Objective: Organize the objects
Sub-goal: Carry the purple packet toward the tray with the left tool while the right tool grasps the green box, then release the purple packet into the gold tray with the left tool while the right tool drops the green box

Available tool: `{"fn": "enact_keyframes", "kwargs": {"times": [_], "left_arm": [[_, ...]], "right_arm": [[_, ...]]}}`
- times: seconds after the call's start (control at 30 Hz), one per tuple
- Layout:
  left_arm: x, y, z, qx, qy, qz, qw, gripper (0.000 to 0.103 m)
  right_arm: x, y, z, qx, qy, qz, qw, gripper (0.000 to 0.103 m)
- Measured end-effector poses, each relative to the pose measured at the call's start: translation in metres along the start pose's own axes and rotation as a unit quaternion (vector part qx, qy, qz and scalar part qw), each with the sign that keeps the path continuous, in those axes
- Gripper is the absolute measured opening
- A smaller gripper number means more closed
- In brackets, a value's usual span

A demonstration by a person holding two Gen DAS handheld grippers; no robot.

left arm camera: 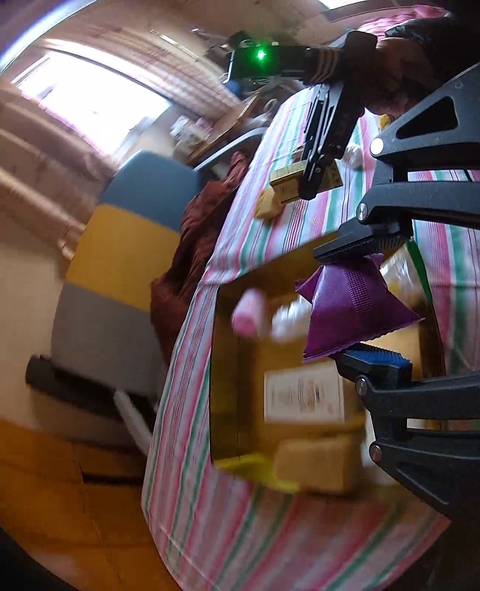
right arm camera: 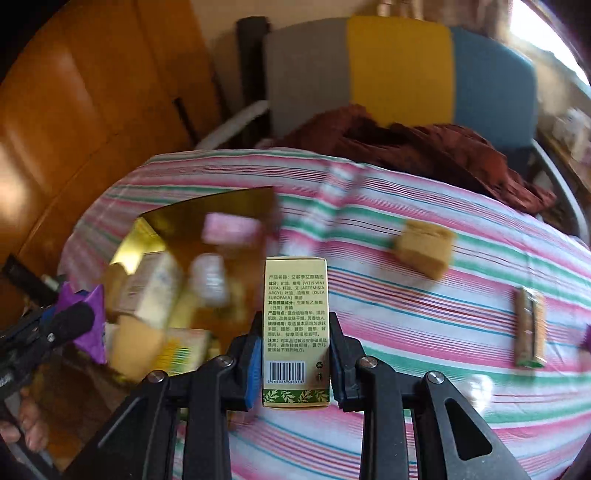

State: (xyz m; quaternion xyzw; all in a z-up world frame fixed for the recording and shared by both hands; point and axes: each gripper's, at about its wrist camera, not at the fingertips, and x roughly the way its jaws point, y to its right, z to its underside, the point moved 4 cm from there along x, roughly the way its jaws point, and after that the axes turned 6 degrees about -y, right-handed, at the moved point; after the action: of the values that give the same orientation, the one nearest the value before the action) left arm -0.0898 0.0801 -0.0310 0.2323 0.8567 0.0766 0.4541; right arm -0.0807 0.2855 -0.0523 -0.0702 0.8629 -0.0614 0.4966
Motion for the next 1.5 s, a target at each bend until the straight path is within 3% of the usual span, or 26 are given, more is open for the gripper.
{"fn": "enact_keyframes", "kwargs": {"times": [0.23, 0.43, 0.67, 0.83, 0.87, 0.97, 1.03, 1.27, 1.5], "left_arm": [[-0.025, -0.041, 0.019, -0.027, 0.022, -0.007, 0.9994, 0.042], [-0.025, -0.067, 0.031, -0.055, 0.016, -0.012, 0.9983, 0.042], [-0.017, -0.053, 0.007, -0.034, 0.024, 0.003, 0.9991, 0.042], [0.007, -0.027, -0.03, 0.0, 0.029, 0.001, 0.9996, 0.045], [0.016, -0.023, -0.038, 0.007, 0.023, -0.005, 0.9997, 0.049], [0.038, -0.019, -0.053, -0.003, 0.0, -0.004, 1.0, 0.058], [0.048, -0.02, -0.055, -0.009, -0.011, -0.022, 0.9997, 0.063], [0.045, -0.03, -0.031, -0.029, -0.028, -0.019, 0.999, 0.063], [0.024, -0.034, -0.003, -0.026, -0.015, -0.055, 0.998, 0.063]], "right_arm": [[0.007, -0.059, 0.007, -0.044, -0.005, -0.023, 0.999, 0.03], [0.014, -0.071, 0.016, -0.053, -0.02, -0.02, 0.998, 0.03], [0.019, -0.067, 0.002, -0.056, -0.02, -0.005, 0.998, 0.03], [0.031, -0.06, -0.027, -0.044, -0.006, 0.018, 0.999, 0.031], [0.033, -0.058, -0.033, -0.038, -0.004, 0.022, 0.999, 0.033], [0.035, -0.052, -0.04, -0.026, -0.002, 0.026, 0.999, 0.059], [0.033, -0.049, -0.035, -0.021, -0.002, 0.021, 1.0, 0.061], [0.037, -0.041, -0.003, -0.002, -0.019, 0.008, 1.0, 0.071], [0.034, -0.05, 0.015, 0.001, -0.021, 0.001, 1.0, 0.086]]}}
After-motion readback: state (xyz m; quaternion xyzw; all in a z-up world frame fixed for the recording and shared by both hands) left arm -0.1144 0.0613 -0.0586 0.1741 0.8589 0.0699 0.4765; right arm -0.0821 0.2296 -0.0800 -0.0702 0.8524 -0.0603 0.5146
